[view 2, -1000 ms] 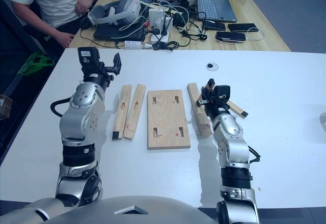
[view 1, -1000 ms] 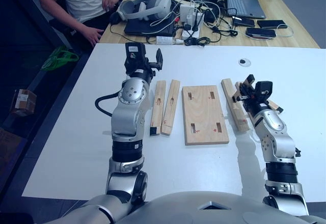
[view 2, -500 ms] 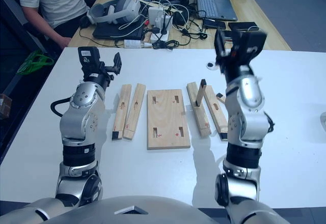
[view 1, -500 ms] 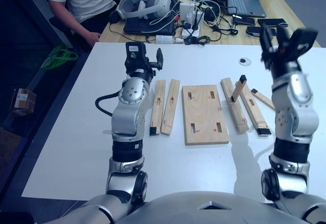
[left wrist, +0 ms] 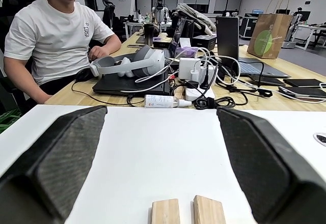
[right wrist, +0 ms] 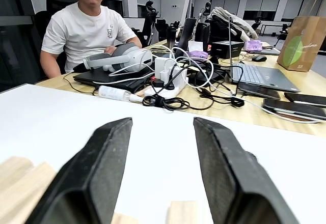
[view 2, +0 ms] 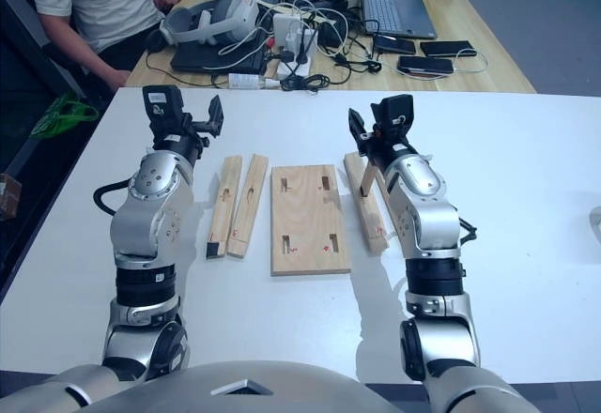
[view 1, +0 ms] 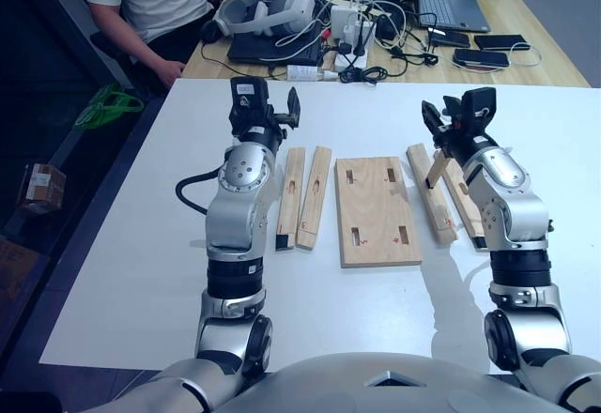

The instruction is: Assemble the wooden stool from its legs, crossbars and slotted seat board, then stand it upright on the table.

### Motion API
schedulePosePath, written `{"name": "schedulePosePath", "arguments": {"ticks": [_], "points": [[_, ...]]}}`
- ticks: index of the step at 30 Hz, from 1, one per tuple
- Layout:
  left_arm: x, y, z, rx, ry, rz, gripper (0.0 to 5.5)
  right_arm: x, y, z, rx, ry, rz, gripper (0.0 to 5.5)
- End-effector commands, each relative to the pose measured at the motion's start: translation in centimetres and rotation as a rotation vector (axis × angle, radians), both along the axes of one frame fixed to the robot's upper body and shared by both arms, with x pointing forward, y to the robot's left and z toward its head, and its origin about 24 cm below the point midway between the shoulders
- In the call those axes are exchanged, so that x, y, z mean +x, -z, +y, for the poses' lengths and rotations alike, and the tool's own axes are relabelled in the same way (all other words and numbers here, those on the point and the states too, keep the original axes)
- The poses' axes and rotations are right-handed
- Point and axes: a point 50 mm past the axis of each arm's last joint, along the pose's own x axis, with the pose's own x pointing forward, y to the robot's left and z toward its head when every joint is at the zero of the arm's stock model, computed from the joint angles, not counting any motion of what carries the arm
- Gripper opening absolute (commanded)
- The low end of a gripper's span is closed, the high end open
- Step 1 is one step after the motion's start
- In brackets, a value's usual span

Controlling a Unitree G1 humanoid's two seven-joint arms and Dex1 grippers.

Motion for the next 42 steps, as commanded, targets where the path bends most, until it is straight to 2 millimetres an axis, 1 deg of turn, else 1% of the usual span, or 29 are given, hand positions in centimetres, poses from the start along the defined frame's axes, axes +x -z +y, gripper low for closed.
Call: {"name": "schedulePosePath", "arguments": {"ticks": [1,5,6,8,11,12,13,14,16,18,20,21,22,24,26,28,30,32,34,35,36,38,39,41,42], "points": [[0.1,-0.1,-0.1,0.004,-0.004,0.001,3.99,-1.4,5.2,-0.9,-0.001,0.055,0.218,2.20],[0.0,-0.2,-0.1,0.005,-0.002,0.001,3.99,-0.4,2.8,-1.0,0.077,0.070,0.110,2.20],[0.0,-0.2,-0.1,0.007,-0.001,-0.002,3.99,-0.1,1.3,-1.1,0.150,0.083,0.059,2.20],[0.1,-0.3,-0.1,0.009,-0.001,-0.004,3.99,0.2,-0.9,-1.5,0.278,0.098,-0.010,2.20],[0.0,-0.3,0.0,0.009,-0.003,-0.007,3.99,0.2,-6.4,-3.6,0.618,0.107,-0.175,2.20],[0.0,-0.3,0.0,0.009,-0.002,-0.007,3.99,0.1,-7.9,-4.8,0.691,0.129,-0.226,2.20],[0.0,-0.3,0.0,0.008,-0.003,-0.006,3.99,-0.1,-8.6,-6.0,0.730,0.162,-0.253,2.20],[0.0,-0.3,0.0,0.008,-0.002,-0.005,3.99,-0.2,-8.7,-7.0,0.727,0.196,-0.254,2.20],[0.0,-0.3,-0.1,0.007,-0.001,-0.006,3.99,-0.4,-5.8,-8.1,0.514,0.265,-0.127,2.20],[0.0,-0.3,-0.1,0.007,0.000,-0.007,3.99,-1.3,-2.2,-7.9,0.313,0.246,0.013,2.20],[0.0,-0.3,0.0,0.008,-0.001,-0.007,3.99,-2.7,1.1,-6.7,0.177,0.197,0.143,2.20],[0.0,-0.3,0.0,0.008,-0.001,-0.006,3.99,-3.4,2.2,-5.6,0.142,0.156,0.181,2.20],[0.0,-0.3,0.0,0.009,-0.002,-0.005,3.99,-3.9,2.8,-4.5,0.130,0.113,0.206,2.20],[-0.1,-0.2,0.0,0.008,-0.002,-0.003,3.99,-4.6,3.0,-2.0,0.144,0.017,0.215,2.20],[-0.1,-0.2,-0.1,0.008,-0.002,-0.001,3.99,-5.3,2.4,0.7,0.187,-0.094,0.204,2.20],[-0.1,-0.2,-0.1,0.007,-0.002,0.000,3.99,-5.7,2.0,2.1,0.204,-0.166,0.203,2.20],[-0.1,-0.2,-0.1,0.006,-0.003,0.000,3.99,-5.7,1.3,2.7,0.183,-0.209,0.193,2.20],[-0.1,-0.2,-0.1,0.004,-0.004,0.001,3.99,-4.5,0.1,2.4,0.155,-0.185,0.155,2.20],[-0.1,-0.1,-0.2,0.001,-0.006,0.002,3.99,-2.2,-1.1,1.7,0.119,-0.116,0.138,2.20],[-0.1,-0.1,-0.3,-0.001,-0.005,0.003,3.99,-0.6,-1.4,1.4,0.069,-0.070,0.156,2.20],[-0.1,-0.1,-0.3,-0.002,-0.005,0.003,3.99,0.5,-1.6,1.1,0.025,-0.037,0.181,2.20],[0.0,0.0,-0.5,-0.005,-0.002,0.003,3.99,2.5,-1.1,0.9,-0.052,-0.022,0.311,2.20],[0.0,-0.1,-0.5,-0.006,-0.001,0.003,3.99,3.1,-0.7,0.8,-0.082,-0.019,0.370,2.20],[0.1,-0.1,-0.7,-0.011,0.000,0.003,3.99,4.2,0.7,-0.2,-0.148,0.017,0.475,2.20],[0.1,-0.1,-0.7,-0.014,-0.001,0.002,3.99,4.5,1.4,-0.6,-0.141,0.026,0.544,2.20]]}}
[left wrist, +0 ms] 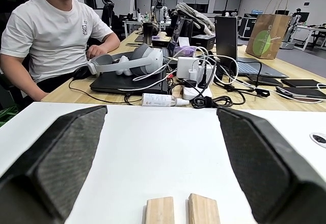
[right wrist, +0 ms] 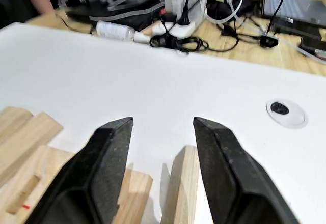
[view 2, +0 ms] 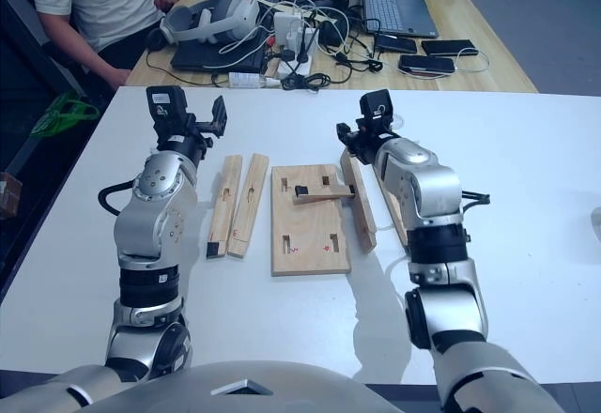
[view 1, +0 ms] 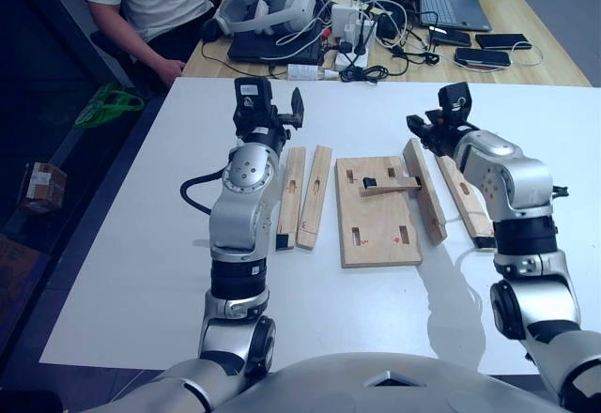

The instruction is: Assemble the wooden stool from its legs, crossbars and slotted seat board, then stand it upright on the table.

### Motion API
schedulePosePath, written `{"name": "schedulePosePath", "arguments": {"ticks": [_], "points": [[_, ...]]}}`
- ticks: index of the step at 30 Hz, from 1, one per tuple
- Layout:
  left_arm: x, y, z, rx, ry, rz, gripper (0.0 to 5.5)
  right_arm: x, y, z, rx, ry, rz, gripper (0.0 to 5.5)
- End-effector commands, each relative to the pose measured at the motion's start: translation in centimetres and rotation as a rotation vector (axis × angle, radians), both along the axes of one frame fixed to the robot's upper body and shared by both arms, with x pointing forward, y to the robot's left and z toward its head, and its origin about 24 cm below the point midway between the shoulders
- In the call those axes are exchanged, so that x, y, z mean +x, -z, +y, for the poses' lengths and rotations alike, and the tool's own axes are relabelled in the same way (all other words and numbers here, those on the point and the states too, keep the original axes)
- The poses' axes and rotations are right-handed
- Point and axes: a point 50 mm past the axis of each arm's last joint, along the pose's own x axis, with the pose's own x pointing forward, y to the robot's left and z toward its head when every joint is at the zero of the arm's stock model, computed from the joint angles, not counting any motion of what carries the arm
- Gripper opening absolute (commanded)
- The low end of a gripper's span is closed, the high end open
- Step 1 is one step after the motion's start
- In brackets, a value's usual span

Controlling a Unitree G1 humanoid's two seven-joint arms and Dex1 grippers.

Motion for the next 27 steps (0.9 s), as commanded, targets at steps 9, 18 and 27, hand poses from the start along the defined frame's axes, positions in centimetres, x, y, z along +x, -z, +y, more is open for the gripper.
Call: {"name": "schedulePosePath", "arguments": {"ticks": [9,18,27], "points": [[0.2,-0.2,-0.8,-0.006,0.015,0.000,3.99,3.1,2.5,-2.6,0.039,0.009,0.332,2.20],[0.4,-0.3,-1.2,-0.006,0.023,0.000,3.99,2.4,4.2,-3.3,-0.051,-0.011,0.418,1.84],[0.6,-0.3,-1.3,-0.007,0.026,-0.002,3.99,2.9,3.4,-3.0,-0.043,-0.053,0.376,1.00]]}}
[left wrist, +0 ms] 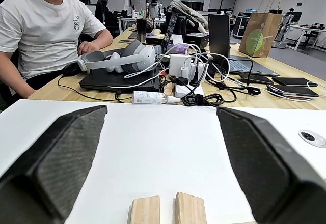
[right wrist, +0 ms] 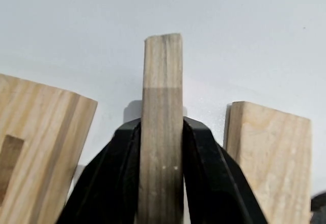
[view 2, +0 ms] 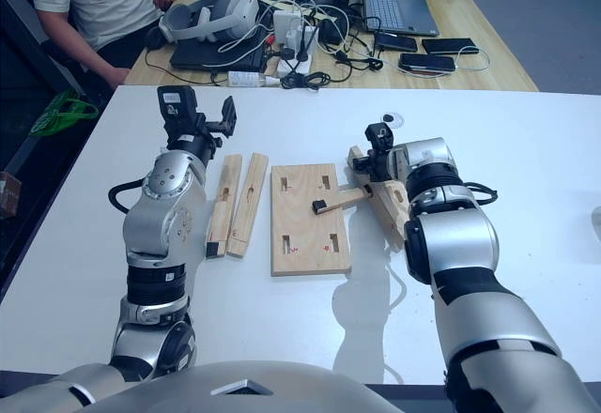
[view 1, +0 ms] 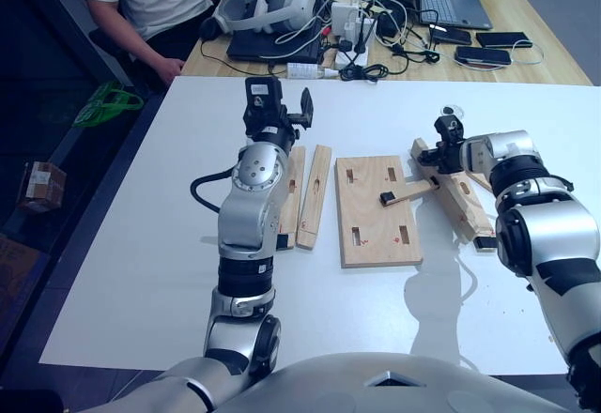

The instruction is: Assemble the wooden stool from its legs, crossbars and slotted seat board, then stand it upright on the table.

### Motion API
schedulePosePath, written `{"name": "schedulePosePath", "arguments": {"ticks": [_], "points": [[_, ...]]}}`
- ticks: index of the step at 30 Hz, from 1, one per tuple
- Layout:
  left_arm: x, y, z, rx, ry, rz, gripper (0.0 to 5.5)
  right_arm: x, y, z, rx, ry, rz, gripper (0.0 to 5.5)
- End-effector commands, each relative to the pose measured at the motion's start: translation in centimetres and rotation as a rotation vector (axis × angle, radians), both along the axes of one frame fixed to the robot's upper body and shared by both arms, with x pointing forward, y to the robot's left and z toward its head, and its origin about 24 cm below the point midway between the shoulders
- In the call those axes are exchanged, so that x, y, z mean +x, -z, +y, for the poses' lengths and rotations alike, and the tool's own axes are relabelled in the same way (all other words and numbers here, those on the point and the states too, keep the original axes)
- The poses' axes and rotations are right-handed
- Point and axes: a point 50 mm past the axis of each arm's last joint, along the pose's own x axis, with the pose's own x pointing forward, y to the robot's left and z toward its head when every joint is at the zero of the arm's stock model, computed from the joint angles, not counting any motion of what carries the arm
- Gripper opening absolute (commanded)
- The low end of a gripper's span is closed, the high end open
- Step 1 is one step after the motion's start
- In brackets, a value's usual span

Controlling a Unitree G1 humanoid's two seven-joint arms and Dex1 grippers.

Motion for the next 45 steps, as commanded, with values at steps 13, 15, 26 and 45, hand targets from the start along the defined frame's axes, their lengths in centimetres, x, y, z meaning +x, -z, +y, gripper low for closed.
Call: {"name": "schedulePosePath", "arguments": {"ticks": [13,15,26,45], "points": [[2.6,-2.0,1.6,0.019,-0.016,-0.046,3.99,0.4,-14.7,3.3,0.541,-0.452,-0.412,0.99],[3.4,-2.7,0.9,0.036,0.034,-0.052,3.99,-1.5,-15.2,4.7,0.602,-0.602,-0.447,0.99],[3.0,-5.9,-4.9,-0.068,0.416,-0.011,3.99,-4.8,-13.8,8.1,0.527,-0.773,-0.503,0.99],[2.4,-6.1,2.8,-0.176,0.003,-0.120,3.99,-9.1,-15.4,0.0,0.644,-0.300,-0.575,0.99]]}}
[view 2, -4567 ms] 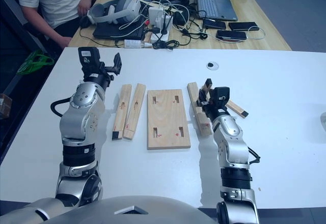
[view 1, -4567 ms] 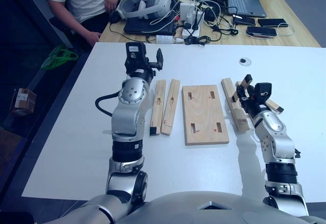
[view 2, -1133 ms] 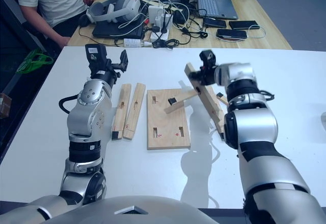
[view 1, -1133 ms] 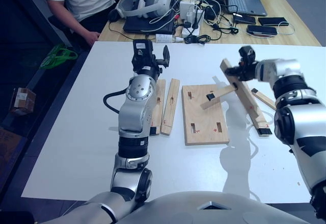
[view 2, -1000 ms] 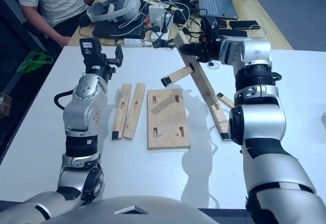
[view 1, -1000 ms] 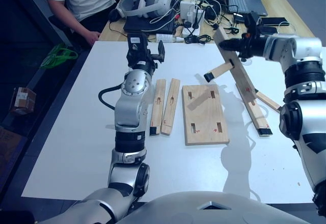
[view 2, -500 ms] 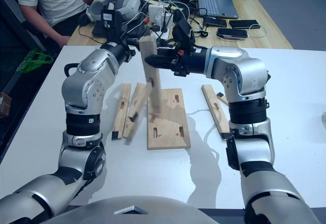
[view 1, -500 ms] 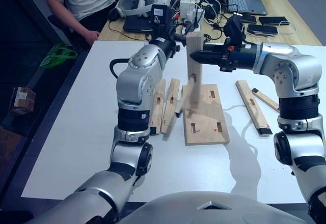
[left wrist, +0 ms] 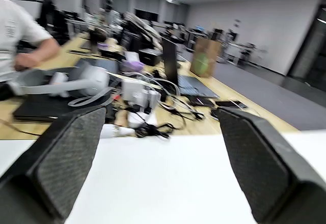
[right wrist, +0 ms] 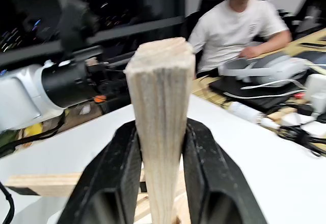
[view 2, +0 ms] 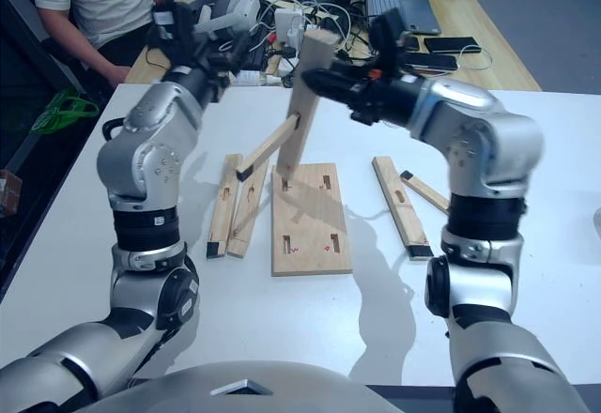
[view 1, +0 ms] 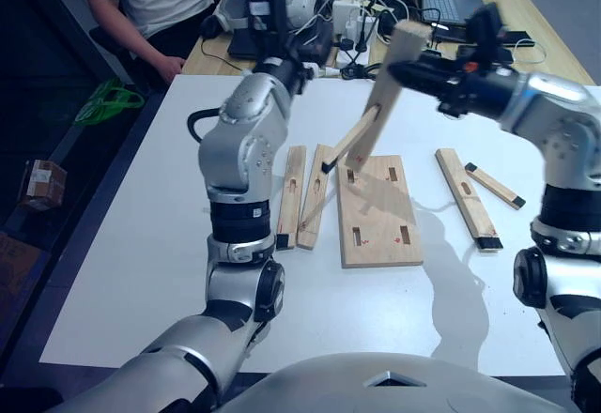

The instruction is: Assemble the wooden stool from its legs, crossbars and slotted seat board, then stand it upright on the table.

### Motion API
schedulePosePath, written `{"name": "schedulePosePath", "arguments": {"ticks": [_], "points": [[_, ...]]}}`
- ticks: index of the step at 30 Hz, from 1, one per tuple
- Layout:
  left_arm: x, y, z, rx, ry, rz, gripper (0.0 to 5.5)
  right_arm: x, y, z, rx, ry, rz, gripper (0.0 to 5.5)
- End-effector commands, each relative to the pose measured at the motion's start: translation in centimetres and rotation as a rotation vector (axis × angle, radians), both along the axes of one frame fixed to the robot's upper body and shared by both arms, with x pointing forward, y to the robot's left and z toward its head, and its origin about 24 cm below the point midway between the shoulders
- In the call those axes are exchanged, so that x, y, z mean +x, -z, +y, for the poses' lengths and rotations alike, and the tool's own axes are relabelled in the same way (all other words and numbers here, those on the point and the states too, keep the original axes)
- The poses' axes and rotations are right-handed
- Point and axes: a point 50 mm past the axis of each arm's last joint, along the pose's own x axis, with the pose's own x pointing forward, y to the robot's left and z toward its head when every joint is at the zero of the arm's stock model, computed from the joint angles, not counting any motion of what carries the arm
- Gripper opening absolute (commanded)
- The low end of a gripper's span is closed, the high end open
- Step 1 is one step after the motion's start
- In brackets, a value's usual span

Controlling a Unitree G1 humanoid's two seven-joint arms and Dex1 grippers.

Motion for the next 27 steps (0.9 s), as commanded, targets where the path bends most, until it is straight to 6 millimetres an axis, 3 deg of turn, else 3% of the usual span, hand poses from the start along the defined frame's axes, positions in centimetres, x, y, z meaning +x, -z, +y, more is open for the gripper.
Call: {"name": "schedulePosePath", "arguments": {"ticks": [1,5,9,12,16,21,27], "points": [[-1.2,1.0,3.2,-0.024,-0.163,-0.011,3.99,-3.6,0.9,-3.0,0.116,0.132,0.131,0.99],[-3.2,2.5,5.4,-0.030,-0.302,-0.005,3.99,-8.1,4.3,-5.9,0.209,0.343,0.300,0.98],[-5.0,4.0,5.4,-0.030,-0.340,0.033,3.99,-11.9,8.2,-7.2,0.281,0.552,0.421,0.98],[-5.9,4.6,5.1,-0.037,-0.352,0.050,3.99,-13.5,9.3,-7.7,0.289,0.648,0.467,0.98],[-6.3,4.7,5.0,-0.040,-0.362,0.053,3.99,-14.0,9.2,-8.6,0.313,0.719,0.456,0.98],[-6.6,5.0,4.9,-0.049,-0.365,0.057,3.99,-13.7,7.9,-9.4,0.383,0.670,0.399,0.98],[-6.8,5.2,4.6,-0.059,-0.363,0.062,3.99,-14.9,7.8,-10.5,0.307,0.624,0.456,0.98]]}}
